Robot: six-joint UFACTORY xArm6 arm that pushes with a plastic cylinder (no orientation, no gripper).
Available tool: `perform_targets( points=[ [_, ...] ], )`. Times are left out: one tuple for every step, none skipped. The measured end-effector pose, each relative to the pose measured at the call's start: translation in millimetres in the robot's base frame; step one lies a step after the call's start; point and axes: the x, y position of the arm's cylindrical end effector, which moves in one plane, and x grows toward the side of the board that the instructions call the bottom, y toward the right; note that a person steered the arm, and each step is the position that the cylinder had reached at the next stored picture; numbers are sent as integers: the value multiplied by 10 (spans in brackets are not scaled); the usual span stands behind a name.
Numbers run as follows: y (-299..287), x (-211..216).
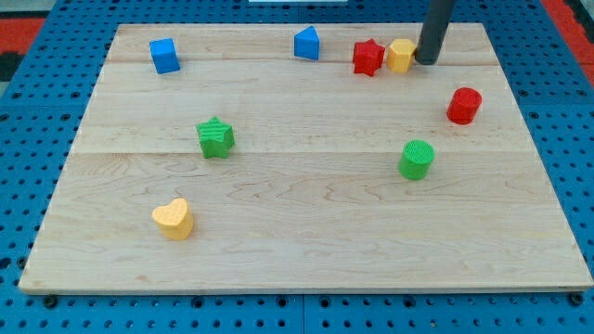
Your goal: Point your arm to the top right of the blue triangle
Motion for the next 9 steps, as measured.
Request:
perform_targets(
  points=[
    [41,-8],
    [308,314],
    [-364,264],
    [-584,21],
    [-656,11],
    [-1416,-38],
    [-1915,170],
    [-1761,348],
    [-2094,685]
  ],
)
